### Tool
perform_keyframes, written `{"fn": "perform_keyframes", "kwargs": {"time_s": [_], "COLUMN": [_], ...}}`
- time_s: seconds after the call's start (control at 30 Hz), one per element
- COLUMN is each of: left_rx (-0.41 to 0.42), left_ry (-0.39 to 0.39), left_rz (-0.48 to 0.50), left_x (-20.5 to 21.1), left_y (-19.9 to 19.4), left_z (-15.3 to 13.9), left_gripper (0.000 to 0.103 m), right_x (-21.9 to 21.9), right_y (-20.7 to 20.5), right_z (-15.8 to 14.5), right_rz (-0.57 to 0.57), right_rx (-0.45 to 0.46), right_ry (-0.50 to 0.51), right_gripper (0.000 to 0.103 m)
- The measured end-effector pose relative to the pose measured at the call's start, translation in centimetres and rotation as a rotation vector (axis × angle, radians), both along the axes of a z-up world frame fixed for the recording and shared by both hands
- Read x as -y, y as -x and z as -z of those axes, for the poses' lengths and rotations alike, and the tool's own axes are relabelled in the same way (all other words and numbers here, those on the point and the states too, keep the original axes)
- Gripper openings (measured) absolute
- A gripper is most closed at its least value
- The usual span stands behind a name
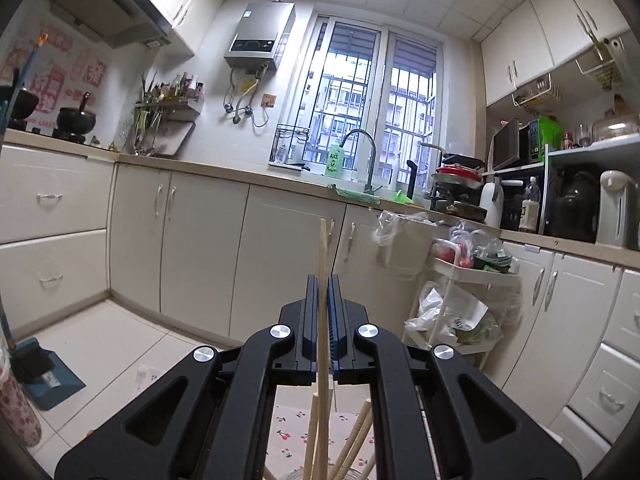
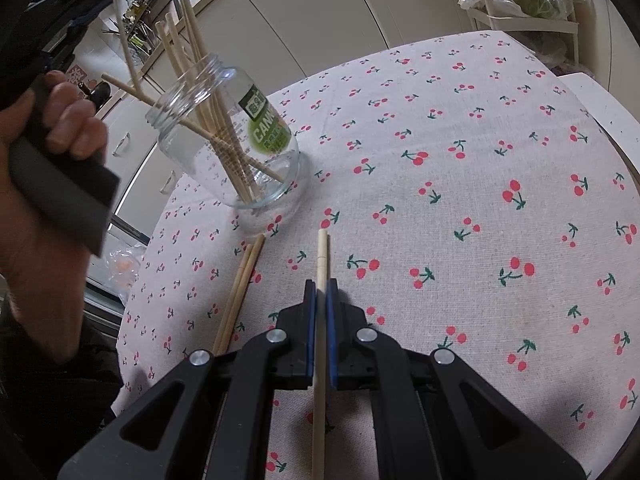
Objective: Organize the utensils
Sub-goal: 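Lower the left chopstick into the jar and open the left gripper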
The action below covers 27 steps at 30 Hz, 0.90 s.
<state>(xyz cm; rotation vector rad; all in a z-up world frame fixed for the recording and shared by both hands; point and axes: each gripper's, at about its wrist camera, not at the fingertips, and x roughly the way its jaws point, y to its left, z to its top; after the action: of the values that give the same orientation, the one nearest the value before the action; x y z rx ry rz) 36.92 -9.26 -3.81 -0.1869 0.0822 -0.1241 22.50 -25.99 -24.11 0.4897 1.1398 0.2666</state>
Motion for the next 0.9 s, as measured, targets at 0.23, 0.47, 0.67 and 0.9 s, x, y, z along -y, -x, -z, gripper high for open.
{"fn": "perform_keyframes", "kwargs": {"time_s": [0.23,0.47,0.67,0.9], "left_rx": [-0.032,-0.068,-0.086,-0.114], "left_ry": [-0.043,-0.093,-0.13,-0.151], "left_rz": [0.01,0.017,0.011,0.01], "left_x": [0.5,0.3,0.1,-0.1], "left_y": [0.0,0.5,0.9,1.2], "left_z": [2.0,3.9,4.4,4.0], "left_gripper": [0.005,0.005,0.005,0.005], "right_x": [0.0,0.0,0.0,0.0], "right_y": [0.0,0.0,-0.2,-0.2], "right_z": [0.0,0.0,0.0,0.0], "right_rz": [0.002,0.002,0.004,0.004], "right_rx": [0.0,0.0,-0.001,0.0], "right_ry": [-0.003,-0.004,-0.008,-0.012], "right_gripper": [0.006,0.006,0.006,0.006]}}
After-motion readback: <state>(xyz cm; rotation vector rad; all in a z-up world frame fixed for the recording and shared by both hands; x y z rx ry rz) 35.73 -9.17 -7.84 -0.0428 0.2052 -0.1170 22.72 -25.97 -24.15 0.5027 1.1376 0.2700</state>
